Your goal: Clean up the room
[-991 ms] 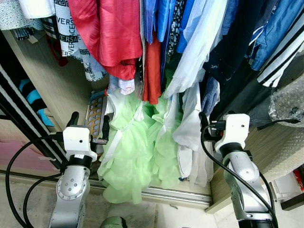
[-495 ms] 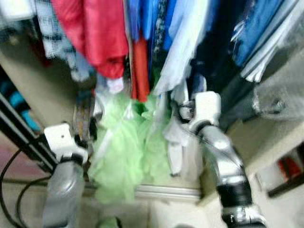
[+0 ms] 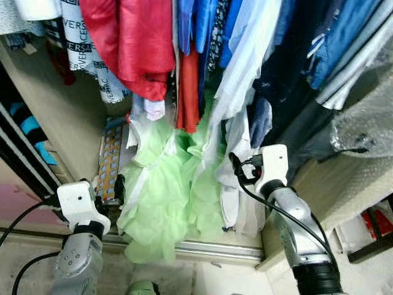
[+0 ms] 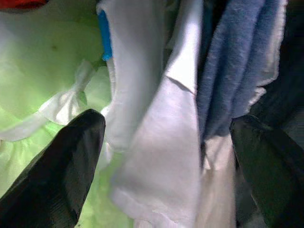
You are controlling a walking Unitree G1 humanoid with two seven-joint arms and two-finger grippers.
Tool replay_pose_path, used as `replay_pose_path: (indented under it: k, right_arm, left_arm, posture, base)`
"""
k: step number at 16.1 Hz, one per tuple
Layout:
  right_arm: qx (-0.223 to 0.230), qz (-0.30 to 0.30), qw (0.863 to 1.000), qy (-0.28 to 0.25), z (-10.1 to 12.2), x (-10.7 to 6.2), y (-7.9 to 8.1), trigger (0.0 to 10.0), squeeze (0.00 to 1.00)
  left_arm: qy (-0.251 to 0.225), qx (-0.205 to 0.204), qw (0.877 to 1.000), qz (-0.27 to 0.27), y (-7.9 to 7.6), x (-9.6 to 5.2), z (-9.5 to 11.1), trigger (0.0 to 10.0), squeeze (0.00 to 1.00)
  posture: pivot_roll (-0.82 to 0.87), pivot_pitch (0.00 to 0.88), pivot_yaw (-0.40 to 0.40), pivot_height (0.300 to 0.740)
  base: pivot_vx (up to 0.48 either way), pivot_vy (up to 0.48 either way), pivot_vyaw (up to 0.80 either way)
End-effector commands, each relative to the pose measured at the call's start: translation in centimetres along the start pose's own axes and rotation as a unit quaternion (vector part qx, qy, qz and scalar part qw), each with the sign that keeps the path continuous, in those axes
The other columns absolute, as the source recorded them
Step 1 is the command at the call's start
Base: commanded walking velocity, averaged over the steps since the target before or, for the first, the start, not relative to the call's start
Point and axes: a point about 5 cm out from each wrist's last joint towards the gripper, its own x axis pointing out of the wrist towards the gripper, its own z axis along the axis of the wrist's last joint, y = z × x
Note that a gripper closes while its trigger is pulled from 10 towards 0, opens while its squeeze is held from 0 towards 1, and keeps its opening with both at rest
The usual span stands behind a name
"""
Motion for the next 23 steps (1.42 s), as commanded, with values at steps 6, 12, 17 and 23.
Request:
replay_pose_path:
  k: [6,12,17,23]
  right_arm:
    - [-0.032,0.016,0.999,-0.039,1.7,1.4,0.8,10.0,0.00]
    - [-0.075,0.054,0.992,-0.086,3.9,3.2,3.0,10.0,0.00]
    - [-0.065,0.042,0.995,-0.070,2.8,3.4,2.6,10.0,0.00]
    - [-0.020,0.021,0.998,-0.048,1.4,3.3,2.0,10.0,0.00]
  left_arm:
    - [-0.002,-0.012,0.999,-0.034,-1.4,2.1,1.6,10.0,0.00]
    - [-0.054,0.001,0.996,-0.078,-3.4,4.0,5.1,10.0,0.00]
    - [-0.041,0.003,0.995,-0.086,-3.5,4.5,4.2,10.0,0.00]
    - [0.007,-0.011,0.999,-0.049,-1.7,3.4,1.1,10.0,0.00]
  posture:
    - [-0.03,0.000,-0.029,0.740]
    - [-0.05,0.000,-0.012,0.740]
    - [-0.03,0.000,-0.073,0.740]
    - [-0.03,0.000,-0.043,0.740]
  base:
    - [0.000,0.000,0.80]
    - [0.000,0.000,0.80]
    - [0.000,0.000,0.80]
    - [0.000,0.000,0.80]
